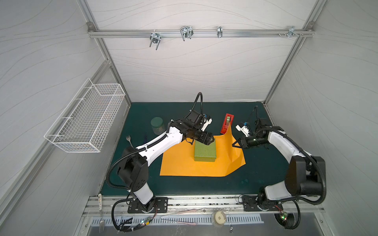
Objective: Wrap a gift box in wrapping paper
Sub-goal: First fold the wrapping paper around the gift box.
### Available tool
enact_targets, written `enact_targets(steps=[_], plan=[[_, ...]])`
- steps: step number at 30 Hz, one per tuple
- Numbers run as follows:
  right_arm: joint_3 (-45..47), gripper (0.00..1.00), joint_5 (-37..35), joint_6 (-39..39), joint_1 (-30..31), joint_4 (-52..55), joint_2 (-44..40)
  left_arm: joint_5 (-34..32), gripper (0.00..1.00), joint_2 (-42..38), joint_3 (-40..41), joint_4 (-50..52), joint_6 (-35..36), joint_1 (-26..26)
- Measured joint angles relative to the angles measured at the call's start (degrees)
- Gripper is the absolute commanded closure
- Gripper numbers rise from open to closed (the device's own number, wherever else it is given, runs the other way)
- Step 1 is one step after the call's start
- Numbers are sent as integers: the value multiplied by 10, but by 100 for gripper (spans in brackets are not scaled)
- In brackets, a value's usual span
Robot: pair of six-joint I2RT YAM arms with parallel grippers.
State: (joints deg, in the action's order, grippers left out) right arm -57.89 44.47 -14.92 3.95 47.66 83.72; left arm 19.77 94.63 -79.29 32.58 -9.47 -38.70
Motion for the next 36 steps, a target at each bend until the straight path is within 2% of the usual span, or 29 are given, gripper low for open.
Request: enact_targets(steps=[12,20,28,36], plan=[[0,60,27,3,10,-14,12,94,21,107,-83,-36,-159,-1],[3,57,61,1,10,-22,23,138,22,165,-127,-56,-249,-8],[12,54,88,0,17,-26,24,168,22,203,-165,-73,-298,-24],[16,54,104,-1,24,-28,25,171,39,232,-179,-76,-321,-30]])
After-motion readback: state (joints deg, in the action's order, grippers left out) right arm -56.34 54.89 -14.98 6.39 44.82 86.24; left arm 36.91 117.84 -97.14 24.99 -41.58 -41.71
